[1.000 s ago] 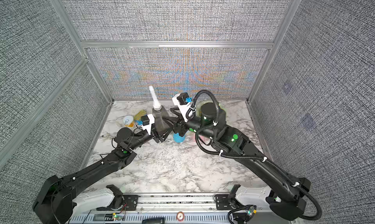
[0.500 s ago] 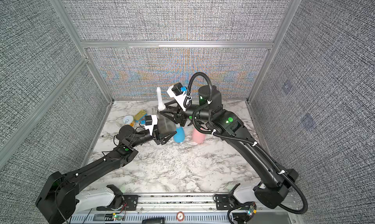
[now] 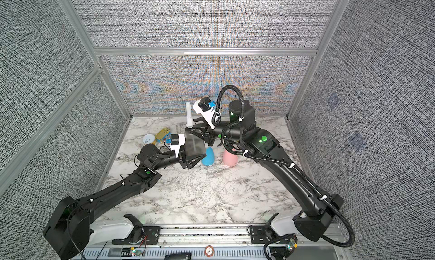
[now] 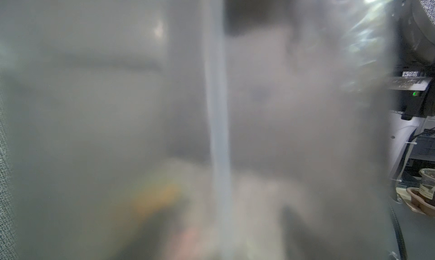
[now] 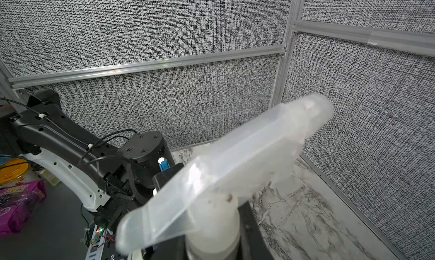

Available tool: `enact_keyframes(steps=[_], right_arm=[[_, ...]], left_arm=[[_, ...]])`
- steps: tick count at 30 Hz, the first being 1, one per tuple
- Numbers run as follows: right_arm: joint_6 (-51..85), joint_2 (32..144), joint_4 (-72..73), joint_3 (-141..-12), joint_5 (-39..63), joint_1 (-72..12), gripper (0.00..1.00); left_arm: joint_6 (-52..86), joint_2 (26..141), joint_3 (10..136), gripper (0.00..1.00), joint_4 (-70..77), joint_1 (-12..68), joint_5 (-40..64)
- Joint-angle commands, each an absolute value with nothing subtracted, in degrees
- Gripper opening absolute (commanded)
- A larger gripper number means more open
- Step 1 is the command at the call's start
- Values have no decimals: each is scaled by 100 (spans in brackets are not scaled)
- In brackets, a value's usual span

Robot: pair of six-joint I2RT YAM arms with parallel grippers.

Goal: Attach spray nozzles to spray bottles
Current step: Screw the spray nozzle on the spray bottle.

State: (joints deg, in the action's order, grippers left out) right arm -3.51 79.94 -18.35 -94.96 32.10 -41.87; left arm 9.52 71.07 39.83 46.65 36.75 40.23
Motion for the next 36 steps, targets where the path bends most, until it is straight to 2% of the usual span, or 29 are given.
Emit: enact_keyframes(steps=[1,5,7,15,27,29,34,35,36], right_arm=[[-68,8028,-1835,-9327,3596,-4228,11],[175,8043,-1592,-9023,3429,-4252,0],[390,8041,-1380,-8826,3052,-4340,0],[694,8442,-1417,-8752,-510,-5430,0],[1362,9144,-746,-8963,-3536,-6547,0],[1357,9266,-694,-9055,-3627,-6611,0],[1295,9140,-567,-9072,-2795,-6593,0],[1296,9070,-602,-9078,-2586,-6571,8],[1292,8973,-635,-9051,-2372,-6538,21]], left_arm=[[849,7103,4054,60,4773,3691,3920],[759,7058,4052,60,4667,3691,3629],[691,7024,4046,60,4597,3691,3383],[409,6816,3938,59,4500,3691,2454],[208,6646,3815,58,4499,3691,1698],[177,6638,3800,58,4494,3691,1577],[210,6613,3789,58,4518,3691,1576],[224,6606,3789,59,4532,3693,1612],[248,6601,3784,58,4559,3691,1638]])
